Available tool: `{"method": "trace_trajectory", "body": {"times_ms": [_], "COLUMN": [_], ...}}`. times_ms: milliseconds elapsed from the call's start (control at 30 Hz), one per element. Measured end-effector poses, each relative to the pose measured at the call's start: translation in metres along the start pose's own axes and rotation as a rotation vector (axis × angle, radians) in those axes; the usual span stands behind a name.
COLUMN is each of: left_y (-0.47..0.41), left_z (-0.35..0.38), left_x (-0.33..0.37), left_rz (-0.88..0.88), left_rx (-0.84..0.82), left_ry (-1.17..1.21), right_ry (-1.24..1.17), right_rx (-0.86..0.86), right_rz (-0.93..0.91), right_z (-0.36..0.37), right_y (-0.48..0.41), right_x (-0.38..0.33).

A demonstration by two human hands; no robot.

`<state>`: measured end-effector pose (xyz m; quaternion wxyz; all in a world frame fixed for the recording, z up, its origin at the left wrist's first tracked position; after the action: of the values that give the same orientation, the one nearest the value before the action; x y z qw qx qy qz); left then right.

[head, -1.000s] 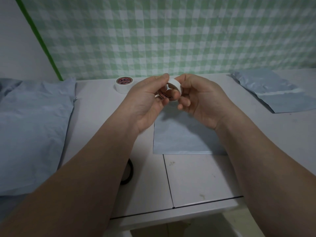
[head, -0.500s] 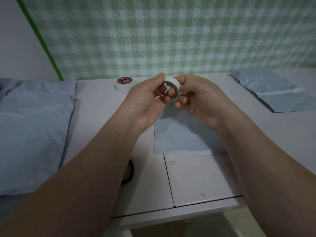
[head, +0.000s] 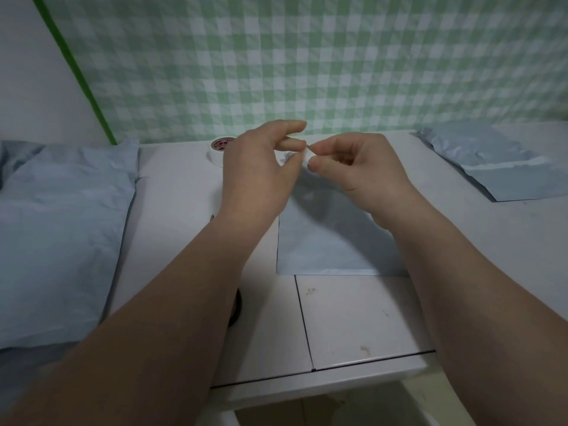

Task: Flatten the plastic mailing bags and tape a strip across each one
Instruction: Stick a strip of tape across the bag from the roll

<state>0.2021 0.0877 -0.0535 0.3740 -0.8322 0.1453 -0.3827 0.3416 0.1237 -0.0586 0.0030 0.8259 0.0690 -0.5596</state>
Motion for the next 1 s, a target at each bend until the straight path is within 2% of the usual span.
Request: {"method": "trace_trajectory", "body": {"times_ms": [333,600,1000], "left_y": [-0.0027,-0.0026,-0.0015], "left_z": [0.0003,-0.0026,0.0008], "left_x": [-0.0024,-0.0082,-0.0026], "left_rz": [0.121,0.063,0.054], "left_rx": [-0.034,-0.125,-0.125], "left_ry": [-0.121,-0.046,-0.047], "right_ry": [0.117,0.253,0.213], "right_rx": [0.001,-0.054,-0.128], "right_rz": [-0.058,-0.097,-0.071], "right_z": [0.0005,0.0002,-0.0011], "right_y": [0.0053,0.0048,0.0053], "right_x": [-0.0056,-0.0039,-0.0025]}}
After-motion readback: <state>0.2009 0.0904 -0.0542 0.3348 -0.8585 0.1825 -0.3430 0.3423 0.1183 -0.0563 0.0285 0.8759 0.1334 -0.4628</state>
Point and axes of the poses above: each hand's wrist, its own y-axis away from the middle knuckle, its own z-axis out of the palm, x = y × z, the point moved 2 cm from there along -y, towards the middle knuckle, and after that the axes turned 14 degrees about z, right-handed, at the moved point
